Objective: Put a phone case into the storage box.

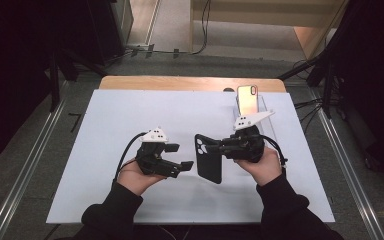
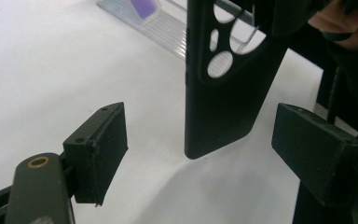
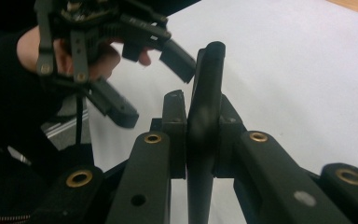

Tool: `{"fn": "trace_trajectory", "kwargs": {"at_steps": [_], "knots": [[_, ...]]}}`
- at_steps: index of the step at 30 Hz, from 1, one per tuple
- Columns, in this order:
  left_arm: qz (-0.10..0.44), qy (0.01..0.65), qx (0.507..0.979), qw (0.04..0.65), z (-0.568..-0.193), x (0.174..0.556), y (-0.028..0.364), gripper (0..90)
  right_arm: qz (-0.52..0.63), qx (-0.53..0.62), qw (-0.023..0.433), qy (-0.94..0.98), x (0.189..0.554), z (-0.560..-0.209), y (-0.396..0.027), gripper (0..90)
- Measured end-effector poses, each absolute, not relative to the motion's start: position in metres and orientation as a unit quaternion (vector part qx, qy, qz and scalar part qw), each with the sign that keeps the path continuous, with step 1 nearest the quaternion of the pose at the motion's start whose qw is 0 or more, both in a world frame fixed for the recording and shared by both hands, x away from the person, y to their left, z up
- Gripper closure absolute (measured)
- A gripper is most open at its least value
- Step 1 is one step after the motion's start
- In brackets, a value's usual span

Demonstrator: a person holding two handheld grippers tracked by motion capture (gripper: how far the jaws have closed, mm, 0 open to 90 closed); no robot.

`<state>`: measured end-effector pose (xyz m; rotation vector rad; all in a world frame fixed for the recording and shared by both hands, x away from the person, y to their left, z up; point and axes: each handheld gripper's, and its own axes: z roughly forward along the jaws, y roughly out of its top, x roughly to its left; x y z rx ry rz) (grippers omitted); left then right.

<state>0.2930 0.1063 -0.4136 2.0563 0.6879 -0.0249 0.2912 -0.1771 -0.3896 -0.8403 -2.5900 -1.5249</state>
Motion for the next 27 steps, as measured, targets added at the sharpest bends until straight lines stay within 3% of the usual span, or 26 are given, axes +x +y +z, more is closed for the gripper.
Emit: {"fn": "trace_trajectory", "kwargs": {"at_steps": [20, 27], "knots": [[-0.036, 0.212, 0.849, 0.482, -0.4, 0.308, 0.107, 18.7, -0.497, -0.181, 0.063, -0.847, 0.3, -0.395, -0.171, 77.0], [-0.055, 0.199, 0.85, 0.485, -0.401, 0.314, 0.108, 28.3, -0.498, -0.156, 0.072, -0.85, 0.303, -0.394, -0.171, 77.0]]}}
